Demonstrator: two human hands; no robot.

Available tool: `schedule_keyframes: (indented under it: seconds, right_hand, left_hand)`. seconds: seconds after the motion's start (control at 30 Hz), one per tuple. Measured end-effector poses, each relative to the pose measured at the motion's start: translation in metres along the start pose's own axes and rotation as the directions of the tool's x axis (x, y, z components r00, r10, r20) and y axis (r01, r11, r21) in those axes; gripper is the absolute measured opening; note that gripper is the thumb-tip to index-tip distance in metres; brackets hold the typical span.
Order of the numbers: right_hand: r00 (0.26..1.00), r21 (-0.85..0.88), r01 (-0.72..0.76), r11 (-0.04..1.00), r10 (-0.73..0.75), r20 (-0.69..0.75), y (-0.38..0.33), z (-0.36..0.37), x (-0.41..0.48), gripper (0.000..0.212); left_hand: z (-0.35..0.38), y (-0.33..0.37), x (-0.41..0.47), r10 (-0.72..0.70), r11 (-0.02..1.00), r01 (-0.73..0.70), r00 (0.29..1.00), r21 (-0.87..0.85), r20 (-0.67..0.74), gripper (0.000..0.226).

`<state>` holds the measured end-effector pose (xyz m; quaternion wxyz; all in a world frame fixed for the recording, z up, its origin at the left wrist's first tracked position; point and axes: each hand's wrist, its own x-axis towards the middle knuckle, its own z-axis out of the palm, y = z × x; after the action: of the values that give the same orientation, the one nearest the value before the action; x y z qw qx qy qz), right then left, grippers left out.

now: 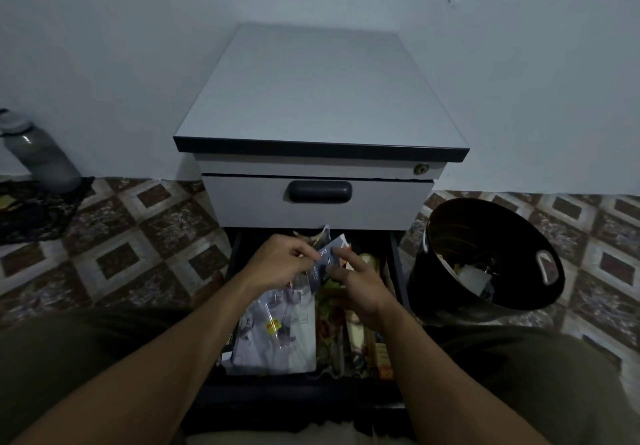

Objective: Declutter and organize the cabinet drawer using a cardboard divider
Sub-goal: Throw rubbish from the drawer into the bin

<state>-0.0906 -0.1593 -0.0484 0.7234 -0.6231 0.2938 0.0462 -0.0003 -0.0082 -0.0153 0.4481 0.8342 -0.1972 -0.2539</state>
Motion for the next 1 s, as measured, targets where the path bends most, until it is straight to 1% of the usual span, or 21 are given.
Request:
schedule_keyframes:
  seconds: [0.03,0.1,0.2,0.27,0.3,0.37,0.43,0.5,0.57,0.6,0.67,0.7,0.77,0.8,0.87,0.93,1.0]
  right_hand:
    - [1.000,0.114,-0.024,0.993,0.022,0.018,0.002,0.000,-0.001,0.042]
    - [0.998,0.265,-0.061,0.962,0.054,0.034,0.007,0.002,-0.003,0.043]
    - [0.997,0.422,-0.066,0.904,0.075,-0.006,0.014,0.005,-0.002,0.046]
    - [0.996,0.501,-0.065,0.863,0.089,-0.025,0.019,0.005,0.000,0.048]
    - [0.995,0.523,-0.059,0.850,0.090,-0.035,0.020,0.005,0.000,0.047]
    - [0.993,0.540,-0.052,0.840,0.101,-0.062,0.019,0.004,0.002,0.045]
    - [0.990,0.536,-0.046,0.843,0.108,-0.085,0.017,0.002,0.003,0.043]
    - [0.990,0.510,-0.042,0.859,0.105,-0.096,0.011,-0.001,-0.001,0.042]
    - [0.991,0.496,-0.036,0.868,0.095,-0.094,0.004,-0.005,-0.006,0.041]
    - [0.992,0.492,-0.034,0.870,0.089,-0.089,0.001,-0.007,-0.008,0.040]
    - [0.994,0.473,-0.036,0.880,0.081,-0.077,-0.004,-0.009,-0.012,0.042]
    - [0.995,0.448,-0.034,0.893,0.072,-0.069,-0.006,-0.008,-0.014,0.043]
    - [0.998,0.383,-0.027,0.923,0.049,-0.048,-0.007,-0.005,-0.016,0.043]
    - [0.998,0.348,-0.028,0.937,0.043,-0.034,-0.007,-0.003,-0.017,0.042]
    - [0.999,0.268,-0.032,0.963,0.034,-0.005,0.000,0.003,-0.016,0.041]
    - [1.000,0.156,-0.030,0.987,0.030,0.000,0.013,0.009,-0.013,0.039]
    - [1.000,0.004,-0.013,1.000,0.013,0.008,0.026,0.012,-0.010,0.036]
  left_hand:
    - [0.000,0.000,-0.001,-0.007,1.000,0.007,1.000,-0.003,0.011,0.015]
    - [-0.001,0.000,-0.002,-0.026,0.999,0.027,0.999,-0.025,0.027,0.016]
    - [-0.003,-0.001,-0.001,-0.028,0.998,0.031,0.999,-0.061,0.045,0.015]
    - [-0.003,-0.002,0.001,-0.007,0.999,0.010,0.997,-0.052,0.071,0.015]
    - [-0.003,-0.003,0.001,0.003,0.999,0.001,0.996,-0.046,0.090,0.017]
    - [-0.004,-0.008,0.003,0.021,0.998,-0.014,0.992,-0.056,0.128,0.029]
    - [-0.007,-0.015,0.005,0.050,0.998,-0.047,0.992,-0.030,0.112,0.037]
    - [-0.010,-0.020,0.007,0.095,0.995,-0.096,0.995,0.031,0.038,0.032]
    - [-0.015,-0.022,0.007,0.124,0.992,-0.124,0.990,0.013,-0.070,0.026]
    - [-0.018,-0.023,0.007,0.115,0.993,-0.118,0.985,-0.016,-0.126,0.023]
    - [-0.028,-0.024,0.007,0.038,0.999,-0.045,0.977,-0.028,-0.208,0.013]
    - [-0.033,-0.025,0.005,-0.012,1.000,0.011,0.972,-0.005,-0.237,0.013]
    - [-0.044,-0.027,0.003,-0.116,0.987,0.140,0.963,0.082,-0.245,0.020]
    - [-0.049,-0.027,0.000,-0.183,0.968,0.214,0.960,0.133,-0.210,0.022]
    - [-0.053,-0.025,-0.007,-0.351,0.904,0.357,0.934,0.237,-0.070,0.024]
    - [-0.052,-0.024,-0.017,-0.523,0.804,0.465,0.849,0.371,0.068,0.021]
    - [-0.047,-0.023,-0.025,-0.632,0.694,0.498,0.767,0.521,0.110,0.021]
